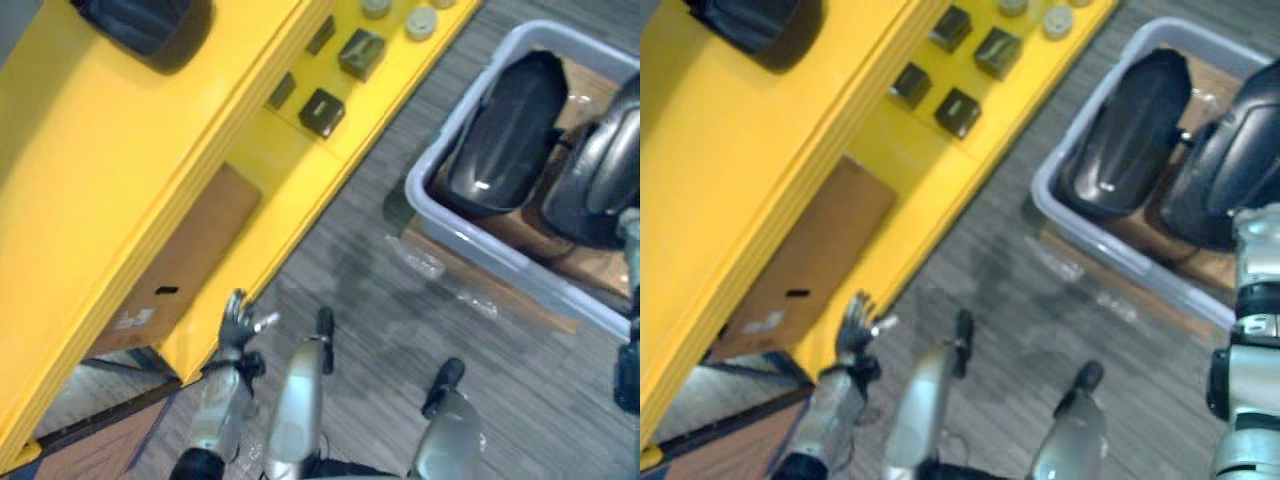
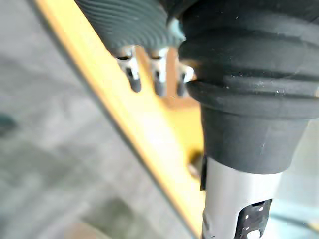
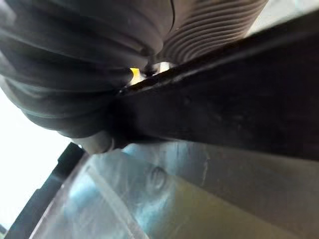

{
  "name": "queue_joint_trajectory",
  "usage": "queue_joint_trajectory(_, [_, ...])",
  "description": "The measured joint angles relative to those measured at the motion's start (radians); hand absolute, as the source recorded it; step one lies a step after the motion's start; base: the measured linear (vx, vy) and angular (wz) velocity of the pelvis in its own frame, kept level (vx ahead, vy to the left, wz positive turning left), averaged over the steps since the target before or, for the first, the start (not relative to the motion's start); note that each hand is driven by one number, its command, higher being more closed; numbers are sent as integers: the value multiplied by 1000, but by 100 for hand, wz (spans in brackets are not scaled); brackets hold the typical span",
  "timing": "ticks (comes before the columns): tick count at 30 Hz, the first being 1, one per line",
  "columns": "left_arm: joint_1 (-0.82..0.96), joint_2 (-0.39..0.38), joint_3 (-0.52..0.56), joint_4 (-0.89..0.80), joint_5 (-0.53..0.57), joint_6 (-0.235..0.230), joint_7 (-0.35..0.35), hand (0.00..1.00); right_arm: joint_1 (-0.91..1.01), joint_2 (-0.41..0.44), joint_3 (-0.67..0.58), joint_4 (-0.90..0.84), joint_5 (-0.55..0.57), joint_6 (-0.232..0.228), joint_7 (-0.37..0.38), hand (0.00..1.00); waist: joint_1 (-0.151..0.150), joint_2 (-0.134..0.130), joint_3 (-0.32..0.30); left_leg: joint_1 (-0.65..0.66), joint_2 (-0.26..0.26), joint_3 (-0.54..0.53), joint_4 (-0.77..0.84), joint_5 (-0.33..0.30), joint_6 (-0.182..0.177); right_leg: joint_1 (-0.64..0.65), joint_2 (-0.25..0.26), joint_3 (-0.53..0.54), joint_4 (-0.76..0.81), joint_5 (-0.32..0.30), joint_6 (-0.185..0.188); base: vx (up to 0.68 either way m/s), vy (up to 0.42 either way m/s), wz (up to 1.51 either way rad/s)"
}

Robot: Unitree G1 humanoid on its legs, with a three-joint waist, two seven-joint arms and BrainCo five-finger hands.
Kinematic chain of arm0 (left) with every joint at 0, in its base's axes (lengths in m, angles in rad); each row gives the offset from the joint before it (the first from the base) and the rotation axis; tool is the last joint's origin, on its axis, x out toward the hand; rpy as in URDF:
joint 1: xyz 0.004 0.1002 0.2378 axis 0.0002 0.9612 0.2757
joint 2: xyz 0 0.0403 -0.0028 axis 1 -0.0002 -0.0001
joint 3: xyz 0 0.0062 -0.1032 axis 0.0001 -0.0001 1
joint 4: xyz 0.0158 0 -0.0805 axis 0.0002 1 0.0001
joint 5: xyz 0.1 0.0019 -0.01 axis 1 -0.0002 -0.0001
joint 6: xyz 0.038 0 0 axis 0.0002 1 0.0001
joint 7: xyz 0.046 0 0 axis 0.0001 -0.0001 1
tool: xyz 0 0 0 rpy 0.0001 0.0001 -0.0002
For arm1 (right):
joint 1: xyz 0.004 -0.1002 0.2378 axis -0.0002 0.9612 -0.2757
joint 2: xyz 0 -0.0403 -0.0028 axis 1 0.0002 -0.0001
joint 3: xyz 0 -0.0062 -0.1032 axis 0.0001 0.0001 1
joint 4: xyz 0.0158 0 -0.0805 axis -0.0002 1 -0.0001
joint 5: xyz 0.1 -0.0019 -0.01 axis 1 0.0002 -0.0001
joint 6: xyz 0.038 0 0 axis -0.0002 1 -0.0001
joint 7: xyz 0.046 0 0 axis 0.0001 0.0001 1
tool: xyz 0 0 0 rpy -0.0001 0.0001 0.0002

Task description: Walk over and take plastic housings, then place them on the shelf

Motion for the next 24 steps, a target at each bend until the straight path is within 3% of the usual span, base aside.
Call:
queue_joint_trajectory(5, [-8,59,31,-168,3,67,-7,0,109,93,-45,-150,-69,27,2,100,-13,-51,-2,74,17,19,-58,13,-17,46,20,11,-35,10,-14,25,-37,-13])
queue_joint_trajectory(8, [-43,101,35,-237,3,126,-62,0,150,153,-57,-234,-114,29,2,100,-16,-85,-5,122,27,38,-104,28,-27,75,33,21,-71,24,-18,27,-41,-14])
queue_joint_trajectory(12, [-113,142,12,-274,44,189,-122,0,186,213,-62,-332,-177,30,2,100,-38,-129,-29,181,27,54,-177,60,-33,111,42,22,-112,46,-25,12,-18,-6])
queue_joint_trajectory(16, [-240,191,-44,-270,117,240,-146,0,208,246,-61,-419,-240,22,1,100,-59,-157,-60,217,27,74,-240,92,-35,119,48,32,-141,75,-31,-12,-8,-13])
queue_joint_trajectory(18, [-330,217,-82,-241,203,245,-142,0,229,283,-54,-463,-271,12,0,100,-71,-181,-85,249,27,100,-266,101,-35,132,49,51,-163,84,-31,-27,17,-22])
queue_joint_trajectory(20, [-378,220,-101,-222,208,256,-146,0,248,291,-37,-480,-279,-12,-2,100,-88,-191,-114,247,27,101,-270,103,-37,133,51,51,-175,87,-28,-11,2,-8])
queue_joint_trajectory(24, [-469,215,-173,-165,194,324,-152,0,269,316,-8,-522,-320,-94,-16,100,-123,-194,-153,275,31,105,-306,122,-45,151,62,53,-193,89,-30,-20,-11,-4])
